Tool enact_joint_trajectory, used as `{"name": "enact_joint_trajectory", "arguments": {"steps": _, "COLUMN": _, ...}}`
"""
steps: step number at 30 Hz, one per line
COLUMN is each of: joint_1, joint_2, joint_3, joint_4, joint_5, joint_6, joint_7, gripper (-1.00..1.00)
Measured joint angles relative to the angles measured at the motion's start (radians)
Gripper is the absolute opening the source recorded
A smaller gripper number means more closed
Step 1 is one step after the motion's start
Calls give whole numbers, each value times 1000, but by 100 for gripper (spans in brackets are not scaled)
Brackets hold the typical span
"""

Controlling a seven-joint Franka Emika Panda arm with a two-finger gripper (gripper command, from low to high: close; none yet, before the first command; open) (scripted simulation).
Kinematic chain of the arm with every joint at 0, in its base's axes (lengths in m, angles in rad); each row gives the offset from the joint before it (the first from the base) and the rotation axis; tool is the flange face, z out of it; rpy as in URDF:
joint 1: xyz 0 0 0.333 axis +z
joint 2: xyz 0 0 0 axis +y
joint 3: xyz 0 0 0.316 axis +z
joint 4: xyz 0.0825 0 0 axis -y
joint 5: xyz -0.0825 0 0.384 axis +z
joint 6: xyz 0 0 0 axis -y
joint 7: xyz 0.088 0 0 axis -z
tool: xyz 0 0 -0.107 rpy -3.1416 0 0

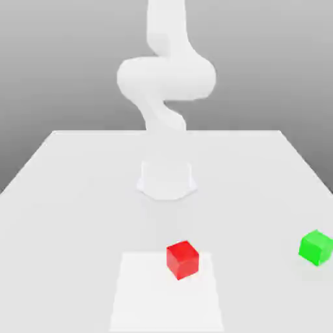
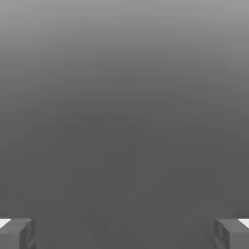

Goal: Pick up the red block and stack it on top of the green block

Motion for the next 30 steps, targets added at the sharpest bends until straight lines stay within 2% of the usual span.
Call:
{"name": "enact_joint_trajectory", "arguments": {"steps": 17, "joint_1": 130, "joint_2": 621, "joint_3": -51, "joint_4": -483, "joint_5": -7, "joint_6": 433, "joint_7": -349, "gripper": 0}}
{"name": "enact_joint_trajectory", "arguments": {"steps": 24, "joint_1": 116, "joint_2": 898, "joint_3": -19, "joint_4": -484, "joint_5": 36, "joint_6": 661, "joint_7": -407, "gripper": 0}}
{"name": "enact_joint_trajectory", "arguments": {"steps": 25, "joint_1": 109, "joint_2": 926, "joint_3": -11, "joint_4": -480, "joint_5": 40, "joint_6": 685, "joint_7": -410, "gripper": -100}}
{"name": "enact_joint_trajectory", "arguments": {"steps": 30, "joint_1": 108, "joint_2": 926, "joint_3": -10, "joint_4": -480, "joint_5": 38, "joint_6": 684, "joint_7": -408, "gripper": -100}}
